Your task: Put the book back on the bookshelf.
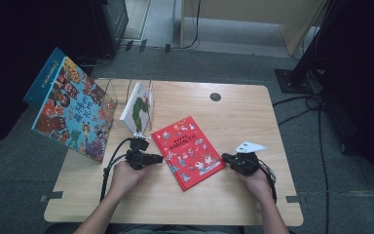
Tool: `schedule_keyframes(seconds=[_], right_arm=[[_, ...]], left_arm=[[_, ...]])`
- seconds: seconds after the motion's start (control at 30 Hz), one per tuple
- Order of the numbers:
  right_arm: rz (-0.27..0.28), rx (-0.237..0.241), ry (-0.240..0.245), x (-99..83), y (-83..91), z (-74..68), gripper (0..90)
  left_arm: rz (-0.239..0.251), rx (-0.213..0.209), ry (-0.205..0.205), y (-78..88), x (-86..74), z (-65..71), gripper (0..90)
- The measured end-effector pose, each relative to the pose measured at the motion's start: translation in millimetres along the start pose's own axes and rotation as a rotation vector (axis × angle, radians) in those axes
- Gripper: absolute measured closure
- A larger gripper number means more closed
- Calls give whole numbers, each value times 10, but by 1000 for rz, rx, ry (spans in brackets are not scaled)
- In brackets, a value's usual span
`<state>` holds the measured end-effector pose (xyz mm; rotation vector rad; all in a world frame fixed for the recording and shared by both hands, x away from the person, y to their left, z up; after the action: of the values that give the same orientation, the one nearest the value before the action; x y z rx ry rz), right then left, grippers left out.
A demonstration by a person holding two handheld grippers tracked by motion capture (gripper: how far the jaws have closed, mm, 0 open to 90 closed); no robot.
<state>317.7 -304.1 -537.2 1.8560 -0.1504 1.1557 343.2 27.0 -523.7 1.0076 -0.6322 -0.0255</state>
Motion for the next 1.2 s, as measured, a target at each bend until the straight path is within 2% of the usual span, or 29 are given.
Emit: schedule_keyframes(seconds=[0.17,0.37,0.47,0.7,0.93,1.2], right_arm=[[-9,-16,1,24,-64,31,855],[-13,-8,-4,17,-74,27,883],[-24,9,-5,7,-73,-8,893],[-44,19,8,-46,-66,-88,900],[-46,38,1,-90,-36,-169,900],[-48,63,22,-138,-4,-271,900]], left_arm=[[-10,11,-7,-59,-19,11,762],[-9,-7,-10,-105,-17,50,772],[-11,1,-23,-112,-14,70,778],[-7,-12,5,-113,12,23,781],[-15,-8,12,-118,67,-22,780],[-19,-1,20,-122,114,-56,785]])
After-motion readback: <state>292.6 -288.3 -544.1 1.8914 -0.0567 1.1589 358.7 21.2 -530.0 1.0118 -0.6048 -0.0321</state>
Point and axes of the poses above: each handheld gripper's, and its own axes: y roughly backward along the jaws, x roughly out of its top, z roughly to its right, the point moved 4 cm from there along -y, roughly forward along the jaws, and after that the axes turned 3 degrees about x, right-handed, at the moved point
